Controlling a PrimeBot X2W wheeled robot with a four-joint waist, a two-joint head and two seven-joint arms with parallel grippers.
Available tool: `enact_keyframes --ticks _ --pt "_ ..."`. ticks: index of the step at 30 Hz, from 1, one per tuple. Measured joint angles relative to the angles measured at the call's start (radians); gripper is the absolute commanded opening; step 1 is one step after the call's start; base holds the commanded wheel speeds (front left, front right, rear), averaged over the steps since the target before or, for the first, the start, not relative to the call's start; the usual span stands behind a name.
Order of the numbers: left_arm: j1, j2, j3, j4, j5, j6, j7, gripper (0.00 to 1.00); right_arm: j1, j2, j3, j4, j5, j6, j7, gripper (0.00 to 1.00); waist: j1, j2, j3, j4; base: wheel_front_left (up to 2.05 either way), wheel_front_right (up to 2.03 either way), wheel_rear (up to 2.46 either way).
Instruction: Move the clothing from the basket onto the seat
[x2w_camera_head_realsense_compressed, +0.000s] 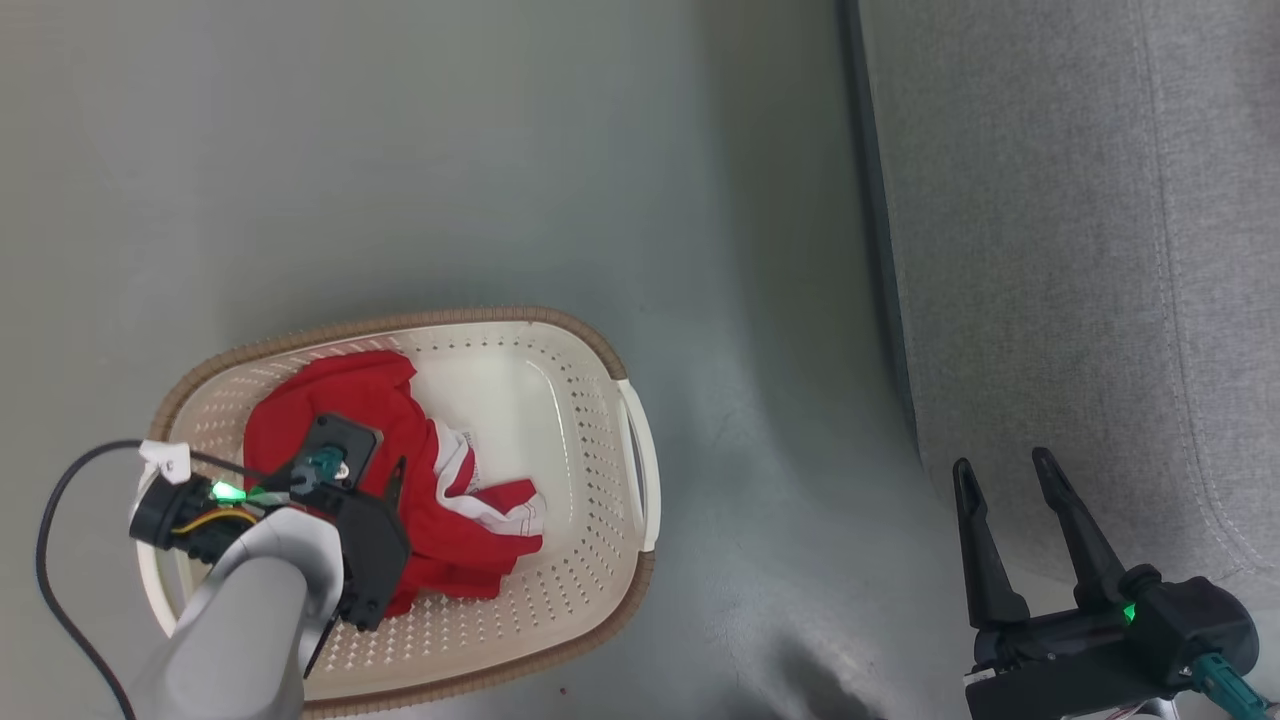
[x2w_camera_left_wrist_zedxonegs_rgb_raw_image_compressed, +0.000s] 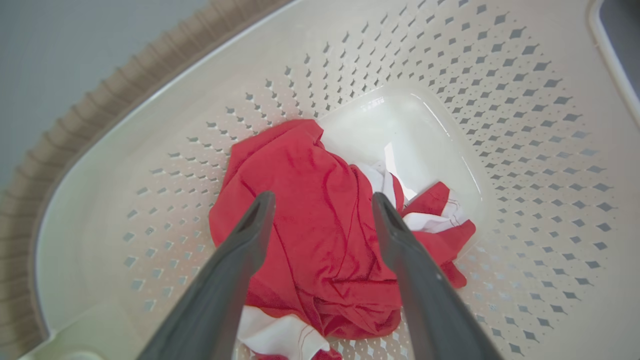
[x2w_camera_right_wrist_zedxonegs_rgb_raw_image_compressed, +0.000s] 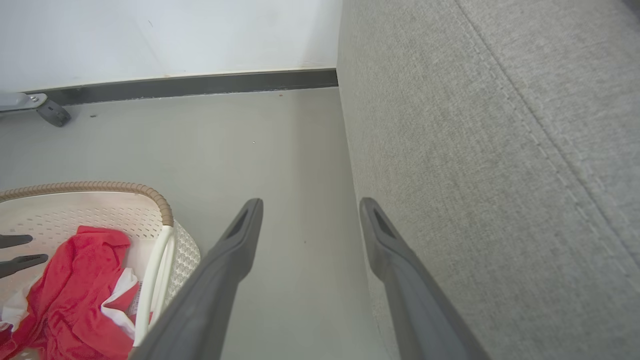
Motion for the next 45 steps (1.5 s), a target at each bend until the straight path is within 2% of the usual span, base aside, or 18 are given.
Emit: enact_keyframes --ticks 10,22,27,36,45 --pt "-0.123 -0.018 -0.011 0.087 -0.001 -0.016 0.06 1.0 -0.033 0.008 0.018 -0.049 -0.011 0.0 0.0 1.0 0.0 0.0 0.092 -0.008 0.0 0.0 0.0" --pt "-0.178 -0.09 -0.019 0.196 -0.016 -0.018 0.118 1.0 -0.044 0.014 0.028 -0.096 -0.023 0.002 0.0 1.0 0.0 -0.0002 0.184 -0.013 0.0 0.0 0.0" --pt "-0.188 -0.122 -0.016 0.232 -0.044 -0.018 0.13 1.0 -0.047 0.013 0.023 -0.107 -0.024 0.002 -0.001 1.0 0.0 -0.0001 0.199 -0.008 0.0 0.0 0.0" --pt "-0.217 -0.131 -0.006 0.29 -0.054 -0.015 0.157 1.0 -0.058 0.013 0.031 -0.144 -0.052 0.002 -0.007 1.0 -0.0002 -0.0002 0.216 -0.001 0.0 0.0 0.0" --pt "-0.229 -0.148 0.002 0.341 -0.062 0.016 0.17 1.0 -0.058 0.013 0.031 -0.196 -0.055 0.002 -0.007 1.0 -0.0002 -0.0001 0.224 0.001 0.0 0.0 0.0"
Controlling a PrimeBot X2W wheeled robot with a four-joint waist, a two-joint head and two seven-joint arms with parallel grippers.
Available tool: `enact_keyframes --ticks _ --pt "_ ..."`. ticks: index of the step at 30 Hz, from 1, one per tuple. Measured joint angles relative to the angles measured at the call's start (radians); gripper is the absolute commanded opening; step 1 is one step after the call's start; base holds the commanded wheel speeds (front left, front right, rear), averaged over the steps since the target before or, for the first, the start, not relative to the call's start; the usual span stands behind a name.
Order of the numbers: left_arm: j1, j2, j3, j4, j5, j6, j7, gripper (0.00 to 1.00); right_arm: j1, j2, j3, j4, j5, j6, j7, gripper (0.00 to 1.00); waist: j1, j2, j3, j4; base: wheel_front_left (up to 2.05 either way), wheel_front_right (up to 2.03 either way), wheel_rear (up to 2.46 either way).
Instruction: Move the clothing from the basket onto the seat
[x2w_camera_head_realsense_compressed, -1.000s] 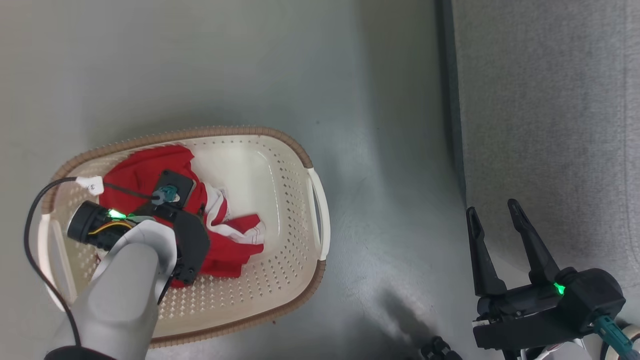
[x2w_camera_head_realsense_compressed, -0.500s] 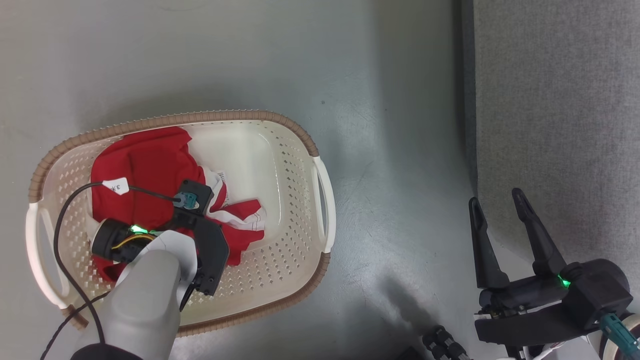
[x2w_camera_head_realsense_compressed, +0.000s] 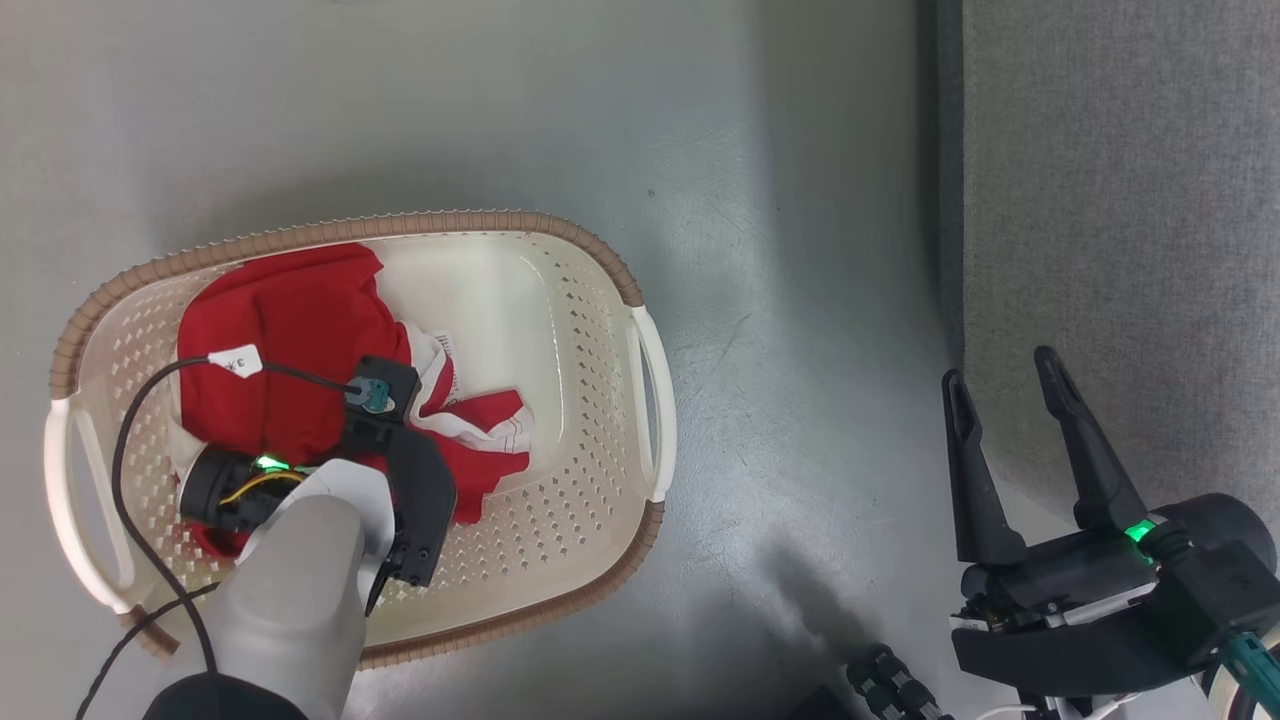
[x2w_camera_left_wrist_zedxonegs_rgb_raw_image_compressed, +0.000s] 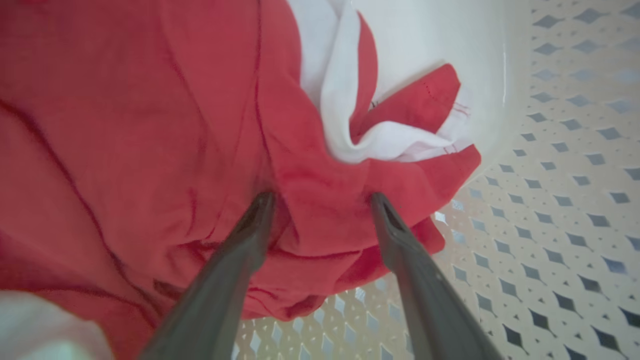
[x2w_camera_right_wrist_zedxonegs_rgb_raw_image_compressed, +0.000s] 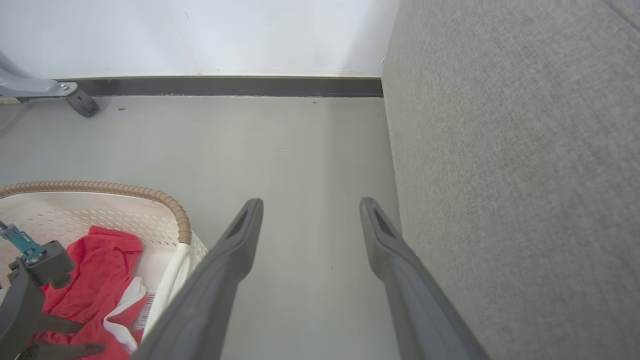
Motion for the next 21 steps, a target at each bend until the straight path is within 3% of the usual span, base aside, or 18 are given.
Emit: enact_keyframes --ticks 6,7,8,9,21 --pt "0.0 -0.005 0.007 0.021 -0.007 0.033 0.003 1.0 0.0 0.0 -0.004 -0.044 0.0 -0.001 0.0 1.0 0.0 0.0 0.003 0.002 0.0 0.0 0.0" --pt "-0.001 -0.006 0.009 0.022 -0.008 0.038 0.003 0.95 0.0 0.0 -0.006 -0.049 0.0 -0.001 0.0 1.0 0.0 0.0 0.003 0.003 0.0 0.0 0.0" --pt "-0.001 -0.007 0.01 0.023 -0.01 0.039 0.003 0.43 0.001 0.0 -0.007 -0.054 0.0 -0.002 0.0 1.0 0.0 0.0 0.004 0.003 0.0 0.0 0.0" --pt "-0.001 -0.007 0.015 0.023 -0.015 0.04 0.002 0.0 0.001 0.0 -0.007 -0.06 0.0 -0.002 0.0 1.0 0.0 0.0 0.005 0.004 0.0 0.0 0.0" --pt "-0.016 -0.014 0.05 0.039 -0.062 0.065 -0.016 0.0 -0.001 0.0 -0.013 -0.087 0.0 -0.002 0.0 1.0 0.0 0.0 0.011 0.015 0.0 0.0 0.0"
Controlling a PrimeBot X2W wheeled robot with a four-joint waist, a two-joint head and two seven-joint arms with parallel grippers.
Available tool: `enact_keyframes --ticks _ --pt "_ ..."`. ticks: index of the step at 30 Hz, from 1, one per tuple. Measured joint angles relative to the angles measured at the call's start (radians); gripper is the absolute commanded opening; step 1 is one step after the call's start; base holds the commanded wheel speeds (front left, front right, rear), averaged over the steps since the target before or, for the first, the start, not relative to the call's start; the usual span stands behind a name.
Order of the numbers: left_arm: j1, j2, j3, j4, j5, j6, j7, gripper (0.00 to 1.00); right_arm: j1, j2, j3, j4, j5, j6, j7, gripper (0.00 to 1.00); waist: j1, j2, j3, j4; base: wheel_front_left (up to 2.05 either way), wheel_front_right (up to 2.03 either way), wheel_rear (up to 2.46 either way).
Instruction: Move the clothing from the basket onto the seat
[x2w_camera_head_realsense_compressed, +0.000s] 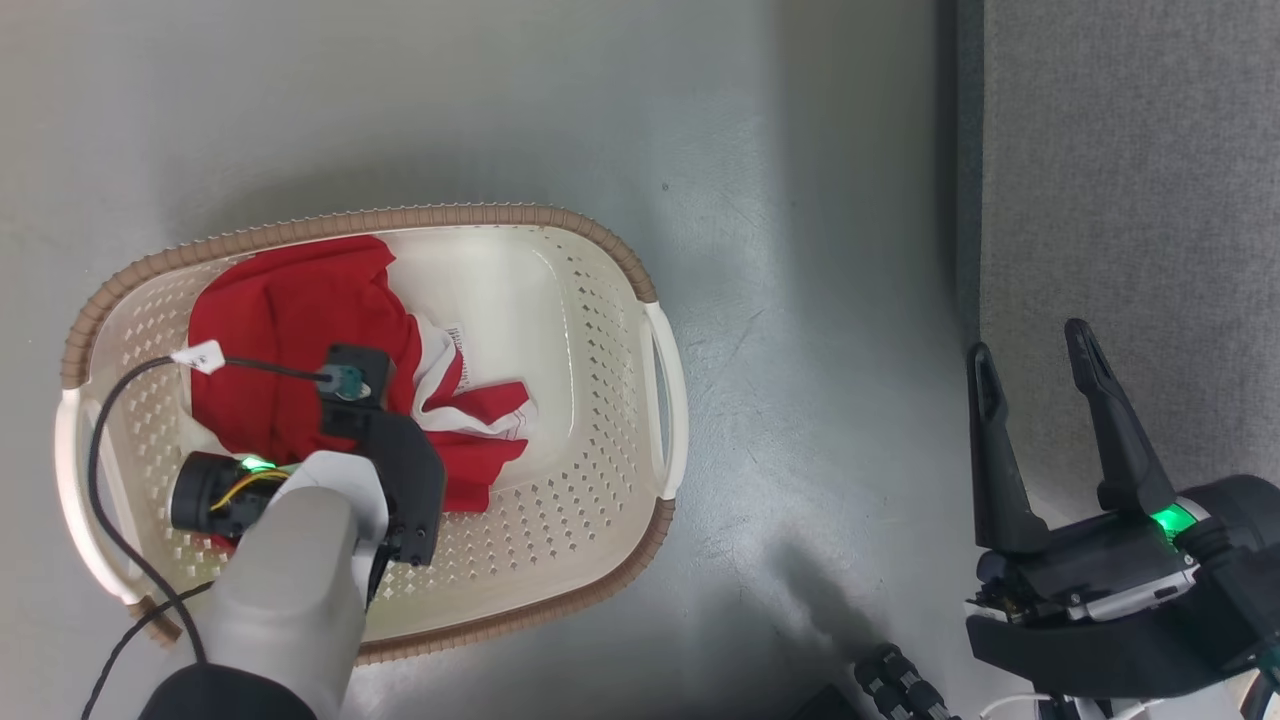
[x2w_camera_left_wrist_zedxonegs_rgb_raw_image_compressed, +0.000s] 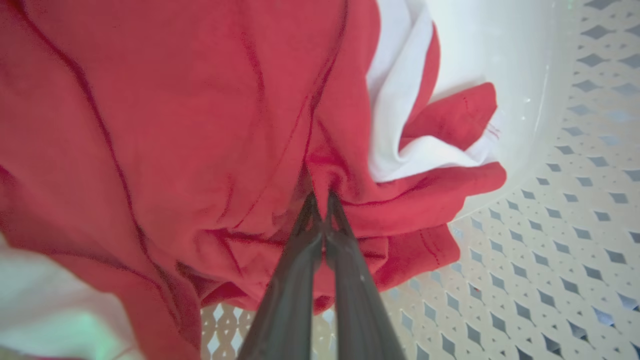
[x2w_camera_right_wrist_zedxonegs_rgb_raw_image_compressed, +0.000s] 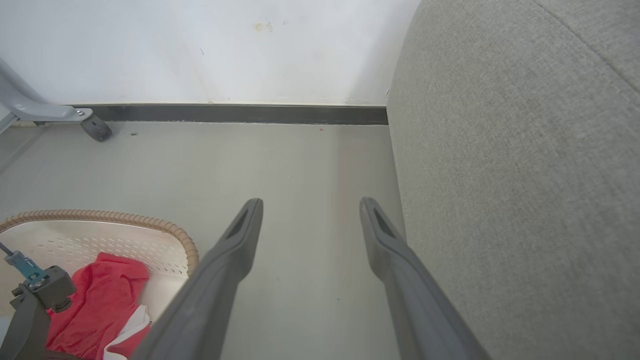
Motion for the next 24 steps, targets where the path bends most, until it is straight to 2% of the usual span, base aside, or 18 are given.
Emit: enact_keyframes --ticks 9,15,24 --pt "-0.002 0.018 0.026 0.008 -0.015 0.006 -0.049 0.0 -0.061 0.005 0.009 0.063 0.014 0.0 0.0 1.0 0.0 0.0 -0.038 -0.007 0.0 0.0 0.0" --pt "0.046 0.049 0.04 0.013 -0.046 -0.022 -0.088 0.0 -0.091 0.016 0.027 0.129 0.019 0.002 0.0 1.0 0.0 0.0 -0.102 -0.005 0.0 0.0 0.0" --pt "0.103 0.091 0.057 0.02 -0.061 -0.038 -0.16 0.0 -0.108 0.024 0.027 0.223 0.059 0.002 0.0 1.0 -0.0001 -0.0001 -0.224 -0.004 0.0 0.0 0.0"
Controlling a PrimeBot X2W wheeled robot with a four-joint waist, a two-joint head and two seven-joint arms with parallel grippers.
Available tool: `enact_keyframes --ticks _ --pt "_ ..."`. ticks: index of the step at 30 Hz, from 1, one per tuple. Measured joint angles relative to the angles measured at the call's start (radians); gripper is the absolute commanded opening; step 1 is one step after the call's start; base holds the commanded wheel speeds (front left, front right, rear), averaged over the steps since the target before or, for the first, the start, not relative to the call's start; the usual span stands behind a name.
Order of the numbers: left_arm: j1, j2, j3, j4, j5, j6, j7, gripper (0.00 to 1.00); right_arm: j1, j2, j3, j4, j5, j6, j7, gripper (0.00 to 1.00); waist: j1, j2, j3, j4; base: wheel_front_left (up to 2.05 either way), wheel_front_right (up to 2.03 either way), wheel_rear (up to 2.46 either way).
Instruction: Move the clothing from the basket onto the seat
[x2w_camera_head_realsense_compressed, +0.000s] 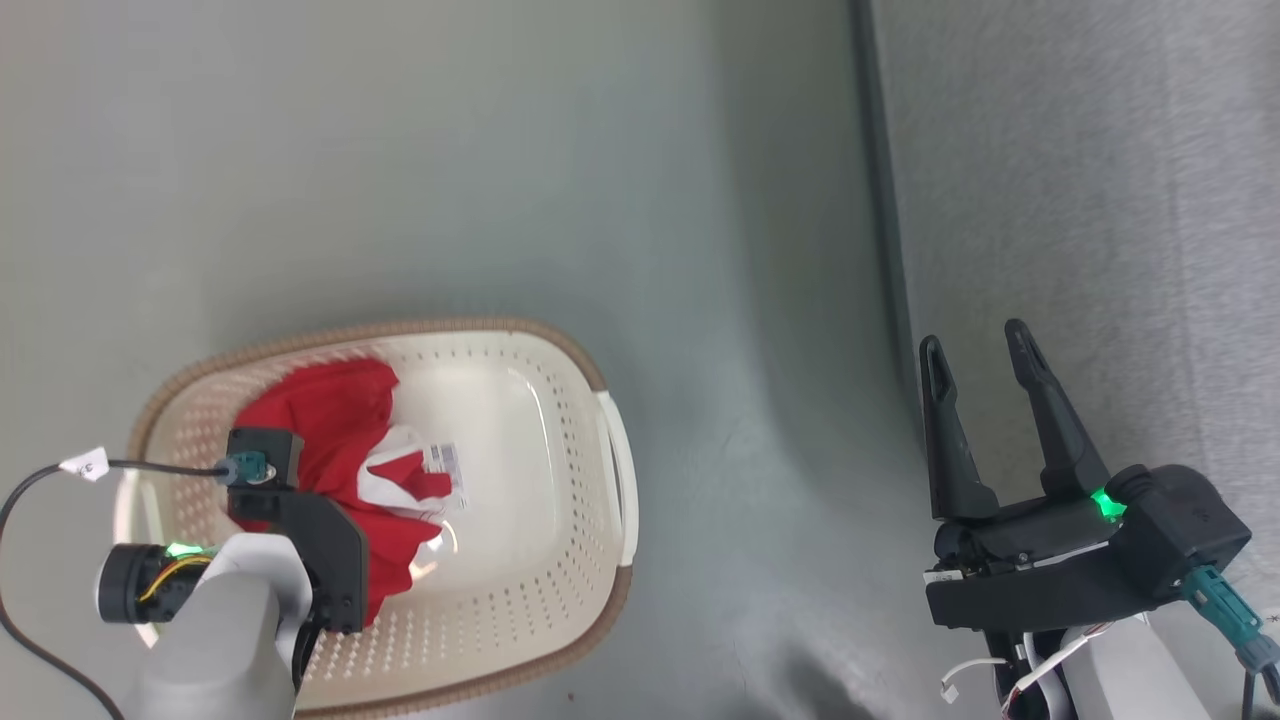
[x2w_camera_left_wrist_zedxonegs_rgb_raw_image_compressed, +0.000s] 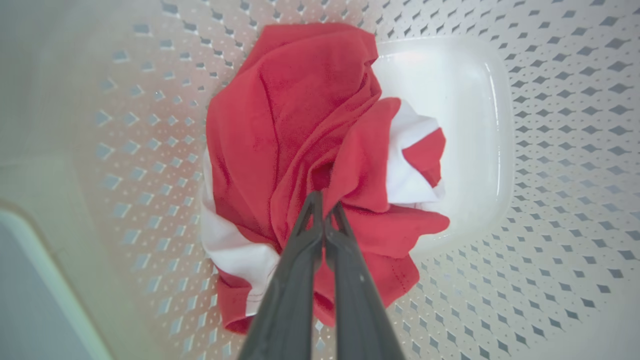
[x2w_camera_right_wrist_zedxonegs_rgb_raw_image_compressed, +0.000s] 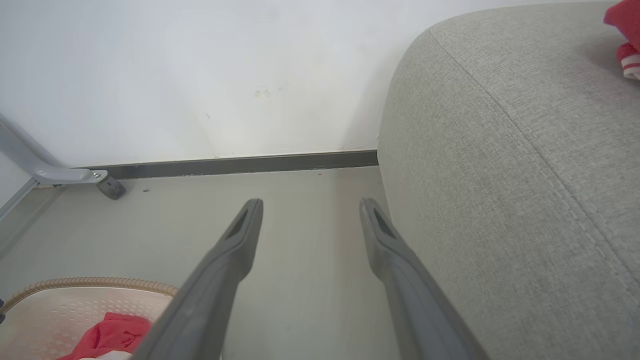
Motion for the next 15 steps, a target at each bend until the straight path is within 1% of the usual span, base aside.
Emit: enact_keyframes --ticks 5,8,14,15 --pt "0.029 -0.011 0.002 0.0 -0.006 -0.017 -0.044 0.0 0.0 0.003 -0.002 0.055 0.016 0.0 0.0 1.0 0.0 0.0 -0.087 0.0 0.0 0.0 0.0" --pt "0.049 -0.028 0.0 0.003 -0.007 -0.017 -0.06 0.0 0.002 0.004 -0.006 0.076 0.018 0.0 0.0 1.0 0.0 0.0 -0.132 0.001 0.0 0.0 0.0" --pt "0.085 -0.054 -0.029 0.005 -0.002 -0.027 -0.1 0.0 0.006 0.005 -0.021 0.115 0.043 0.0 0.0 1.0 -0.0001 0.0 -0.221 0.006 0.0 0.0 0.0" --pt "0.089 -0.056 -0.034 0.005 -0.001 -0.035 -0.108 0.0 0.009 0.005 -0.022 0.121 0.045 0.0 0.0 1.0 -0.0001 0.0 -0.237 0.008 0.0 0.0 0.0"
